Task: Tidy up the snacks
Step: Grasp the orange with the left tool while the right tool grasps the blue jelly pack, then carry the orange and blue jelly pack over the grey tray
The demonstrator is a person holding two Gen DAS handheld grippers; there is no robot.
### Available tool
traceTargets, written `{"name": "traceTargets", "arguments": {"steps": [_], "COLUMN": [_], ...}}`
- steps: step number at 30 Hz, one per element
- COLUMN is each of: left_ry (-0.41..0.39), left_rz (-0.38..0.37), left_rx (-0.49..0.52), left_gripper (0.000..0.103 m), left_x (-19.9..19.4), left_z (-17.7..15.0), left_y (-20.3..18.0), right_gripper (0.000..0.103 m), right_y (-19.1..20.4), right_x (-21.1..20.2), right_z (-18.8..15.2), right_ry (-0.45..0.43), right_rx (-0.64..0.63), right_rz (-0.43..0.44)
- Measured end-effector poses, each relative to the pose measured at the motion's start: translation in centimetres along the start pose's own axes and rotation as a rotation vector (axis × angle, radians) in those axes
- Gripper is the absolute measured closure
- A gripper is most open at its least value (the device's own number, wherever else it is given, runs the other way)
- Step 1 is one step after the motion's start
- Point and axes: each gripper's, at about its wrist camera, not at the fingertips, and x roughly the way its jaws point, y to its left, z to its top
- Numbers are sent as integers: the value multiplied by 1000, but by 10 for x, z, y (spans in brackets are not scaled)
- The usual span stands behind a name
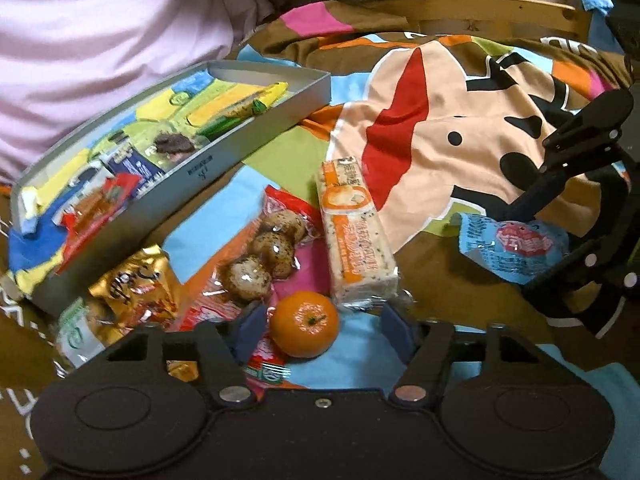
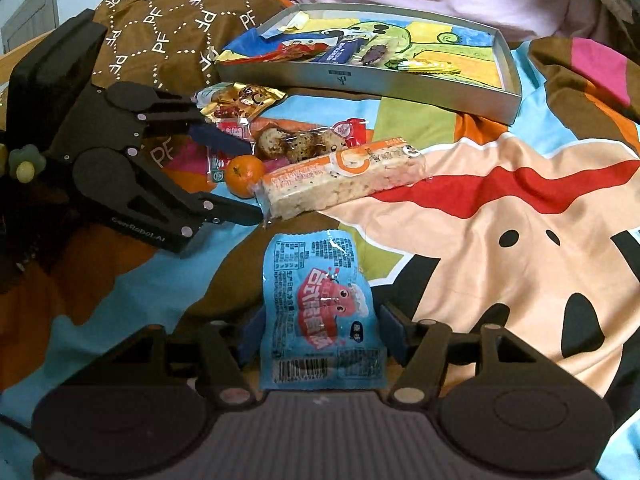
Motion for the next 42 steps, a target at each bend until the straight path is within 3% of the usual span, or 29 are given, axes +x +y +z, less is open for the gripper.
{"name": "traceTargets", "arguments": {"steps": [5,9,17,32,42], "left_ry": [6,9,14,-3,-138], "left_rz": [-3,18,41,74,158], "left_rx": [-34,-47,-72,-293,-445], "left_gripper": [46,63,64,64,64], "left_x": [3,4,-1,-18,-42], "left_z": [-1,-1,1,3,23], "left_y": [4,6,2,6,29], "right_gripper": [36,36,37,42,42], "right_y": [1,1,4,14,7], "right_x": [0,1,5,3,-6], "right_z": [0,1,5,10,38], "right_ry": [-1,-3,-19,-83,-189], "right_rx": [1,1,-35,-125,-147], "right_rz": [1,2,2,-43,-84]}}
